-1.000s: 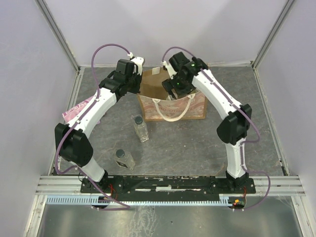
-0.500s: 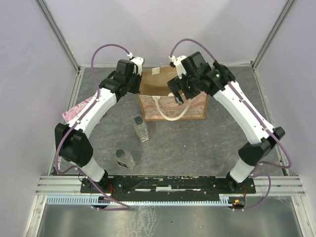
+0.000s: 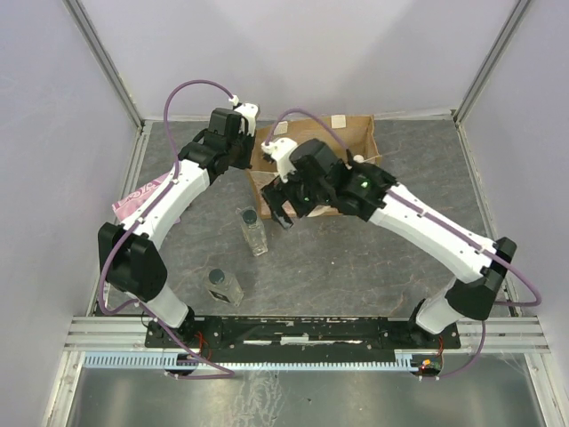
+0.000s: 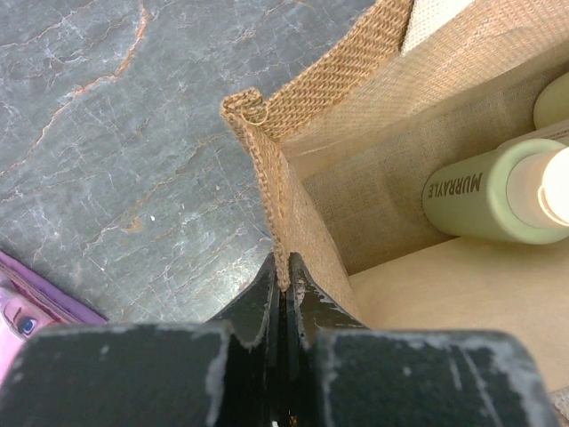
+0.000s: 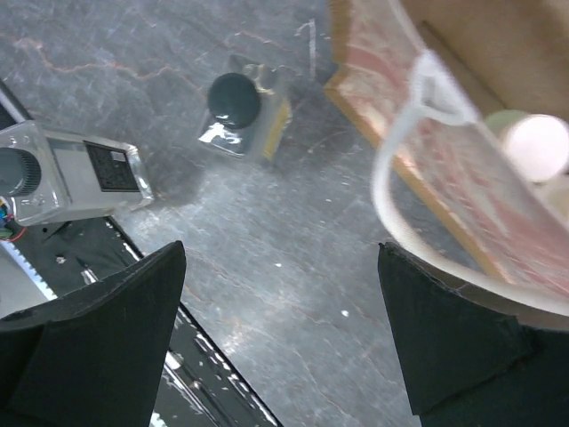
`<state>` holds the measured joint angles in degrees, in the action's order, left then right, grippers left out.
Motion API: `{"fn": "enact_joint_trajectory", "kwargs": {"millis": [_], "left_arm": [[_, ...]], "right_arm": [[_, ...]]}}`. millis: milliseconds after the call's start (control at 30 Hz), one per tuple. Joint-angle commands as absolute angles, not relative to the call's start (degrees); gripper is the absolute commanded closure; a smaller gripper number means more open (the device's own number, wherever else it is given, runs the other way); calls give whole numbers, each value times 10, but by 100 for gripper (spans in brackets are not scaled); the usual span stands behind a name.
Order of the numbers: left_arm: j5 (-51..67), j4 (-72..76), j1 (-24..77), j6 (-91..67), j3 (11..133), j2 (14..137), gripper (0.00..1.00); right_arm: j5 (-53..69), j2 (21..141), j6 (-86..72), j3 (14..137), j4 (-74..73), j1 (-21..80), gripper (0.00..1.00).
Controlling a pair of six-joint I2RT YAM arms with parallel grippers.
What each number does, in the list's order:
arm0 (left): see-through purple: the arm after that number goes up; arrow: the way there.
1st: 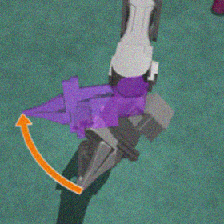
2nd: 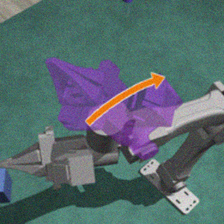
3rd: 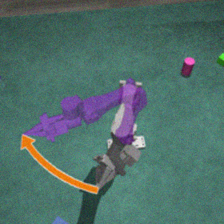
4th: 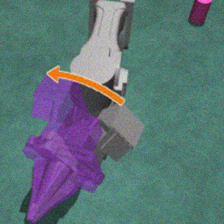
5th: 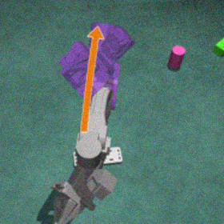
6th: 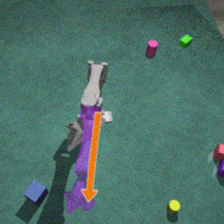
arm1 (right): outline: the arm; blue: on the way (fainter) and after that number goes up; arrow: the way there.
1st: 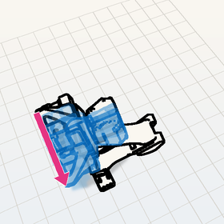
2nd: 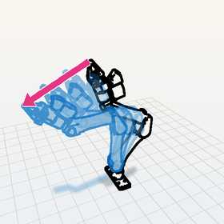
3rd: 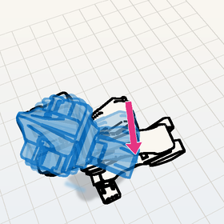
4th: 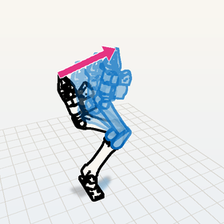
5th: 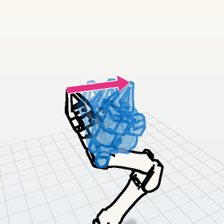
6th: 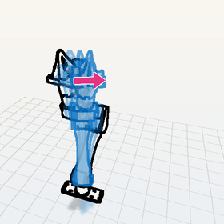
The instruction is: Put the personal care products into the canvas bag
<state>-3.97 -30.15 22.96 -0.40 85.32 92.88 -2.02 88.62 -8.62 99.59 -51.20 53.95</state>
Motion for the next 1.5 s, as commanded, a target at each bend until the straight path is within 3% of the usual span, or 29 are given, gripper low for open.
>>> {"fn": "enact_joint_trajectory", "kwargs": {"millis": [0,200,967,1100,1367,1467], "left_arm": [[-58,-313,223,12,850,902,97],[-58,-317,222,7,849,894,97],[-55,-322,222,7,855,879,97],[-57,-322,223,8,852,876,97],[-53,-321,222,9,851,875,97],[-49,-321,222,8,851,875,97]], "right_arm": [[2,902,-133,946,-390,562,4],[-20,920,-182,896,-285,574,4],[-142,1054,-206,887,-223,631,10],[-160,1073,-197,875,-214,632,23],[-187,1084,-180,862,-222,632,81],[-203,1061,-177,864,-245,632,94]]}}
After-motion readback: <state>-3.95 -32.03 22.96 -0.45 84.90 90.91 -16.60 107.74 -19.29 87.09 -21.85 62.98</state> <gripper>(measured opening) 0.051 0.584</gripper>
